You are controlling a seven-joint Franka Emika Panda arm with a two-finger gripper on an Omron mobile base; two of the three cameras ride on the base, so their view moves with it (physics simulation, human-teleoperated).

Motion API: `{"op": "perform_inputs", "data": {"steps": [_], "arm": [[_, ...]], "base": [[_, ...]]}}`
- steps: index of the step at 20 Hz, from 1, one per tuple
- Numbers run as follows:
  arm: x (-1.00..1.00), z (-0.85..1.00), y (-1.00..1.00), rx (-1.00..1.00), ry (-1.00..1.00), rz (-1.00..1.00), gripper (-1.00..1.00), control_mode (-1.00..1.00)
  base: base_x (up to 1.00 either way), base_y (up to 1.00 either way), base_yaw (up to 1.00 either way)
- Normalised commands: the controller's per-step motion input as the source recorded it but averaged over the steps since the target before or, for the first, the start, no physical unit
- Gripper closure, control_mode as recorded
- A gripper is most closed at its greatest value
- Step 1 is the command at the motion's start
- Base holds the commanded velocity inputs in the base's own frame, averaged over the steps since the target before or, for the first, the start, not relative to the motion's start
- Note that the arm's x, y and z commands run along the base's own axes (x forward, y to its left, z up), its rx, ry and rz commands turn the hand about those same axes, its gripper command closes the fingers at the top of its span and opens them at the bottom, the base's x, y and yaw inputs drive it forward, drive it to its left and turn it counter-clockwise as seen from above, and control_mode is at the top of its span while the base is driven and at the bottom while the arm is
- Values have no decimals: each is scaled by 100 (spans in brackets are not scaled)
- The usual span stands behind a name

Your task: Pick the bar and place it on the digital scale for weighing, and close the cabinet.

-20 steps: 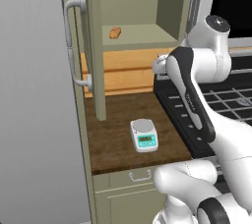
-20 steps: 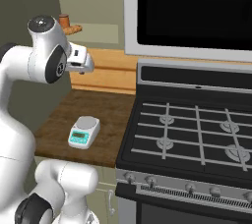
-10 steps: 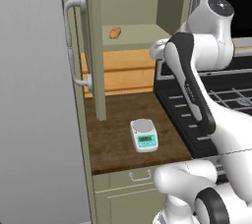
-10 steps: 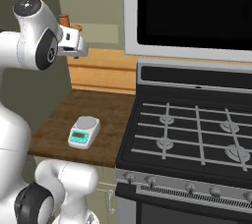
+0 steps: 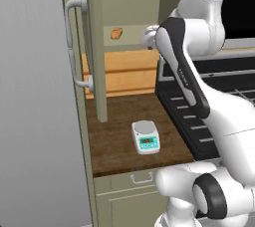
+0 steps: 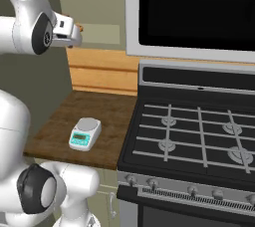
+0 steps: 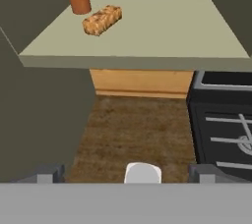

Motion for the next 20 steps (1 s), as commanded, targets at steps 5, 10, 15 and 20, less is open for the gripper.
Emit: {"op": "perform_inputs", "data": {"steps": [5,10,15,20], "arm": [[42,3,50,-1,0,0,-100,-100],[48,0,34,-1,0,0,-100,-100],[51,0,9,0,2,0,-100,-100],[48,0,20,0,2,0,-100,-100]], "base": [[0,0,0],[0,0,0],[0,0,0],[0,0,0]]}}
